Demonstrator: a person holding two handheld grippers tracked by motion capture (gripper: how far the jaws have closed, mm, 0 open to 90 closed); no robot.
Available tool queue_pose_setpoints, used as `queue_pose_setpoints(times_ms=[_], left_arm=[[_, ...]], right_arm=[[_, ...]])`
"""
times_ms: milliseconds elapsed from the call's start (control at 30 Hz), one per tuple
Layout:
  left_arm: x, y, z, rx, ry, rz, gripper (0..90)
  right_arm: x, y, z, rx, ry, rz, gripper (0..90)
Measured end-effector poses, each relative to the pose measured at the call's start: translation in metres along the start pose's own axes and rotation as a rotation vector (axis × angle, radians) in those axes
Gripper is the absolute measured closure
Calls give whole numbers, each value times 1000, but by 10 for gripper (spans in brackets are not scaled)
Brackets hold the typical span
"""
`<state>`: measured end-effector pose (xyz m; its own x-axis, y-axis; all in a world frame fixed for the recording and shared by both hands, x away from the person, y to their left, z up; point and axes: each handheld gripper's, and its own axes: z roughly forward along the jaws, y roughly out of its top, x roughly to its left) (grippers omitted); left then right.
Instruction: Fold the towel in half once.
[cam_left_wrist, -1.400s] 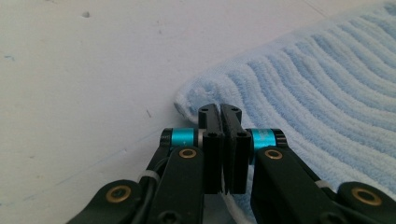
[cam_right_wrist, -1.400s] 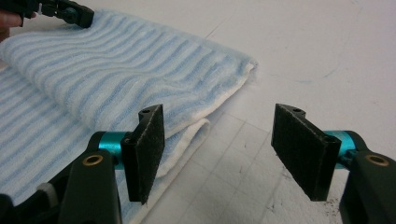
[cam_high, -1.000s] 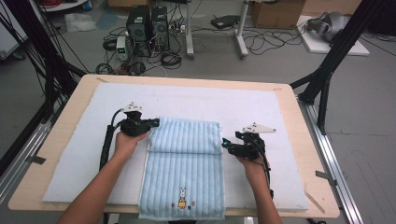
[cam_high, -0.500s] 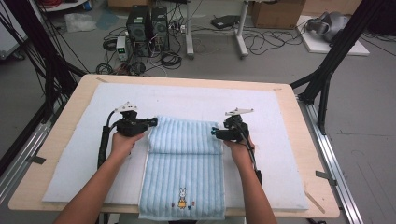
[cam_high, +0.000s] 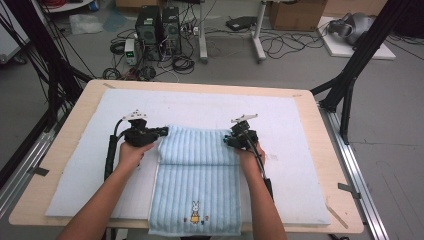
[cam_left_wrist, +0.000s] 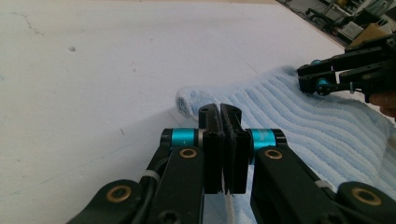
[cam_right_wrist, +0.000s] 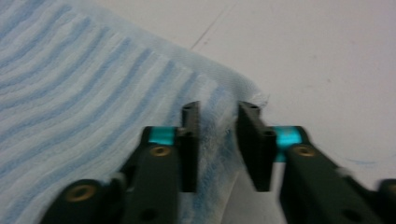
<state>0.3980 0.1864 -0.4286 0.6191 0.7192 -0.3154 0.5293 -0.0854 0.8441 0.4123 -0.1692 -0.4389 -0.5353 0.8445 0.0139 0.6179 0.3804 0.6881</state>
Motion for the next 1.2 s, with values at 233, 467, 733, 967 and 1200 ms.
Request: queue_pose_setpoints(times_ms=[233,467,733,967,1200], left_arm=[[0,4,-11,-43,-18,-12,873],[-11,7,-30,-69,-56,24,872],[-22,-18,-47,-72,-95,13,871],[-27,-41,-65,-68,-144,-16,871],[-37,-56,-70,-8,-172,5,870]], right_arm=[[-4,-1,-12,-77,49,27,846],[2,-9,-42,-159,96,3,847],[16,-23,-77,-249,154,-25,848],[25,-52,-93,-296,215,-34,848],[32,-75,-98,-261,260,-32,848]])
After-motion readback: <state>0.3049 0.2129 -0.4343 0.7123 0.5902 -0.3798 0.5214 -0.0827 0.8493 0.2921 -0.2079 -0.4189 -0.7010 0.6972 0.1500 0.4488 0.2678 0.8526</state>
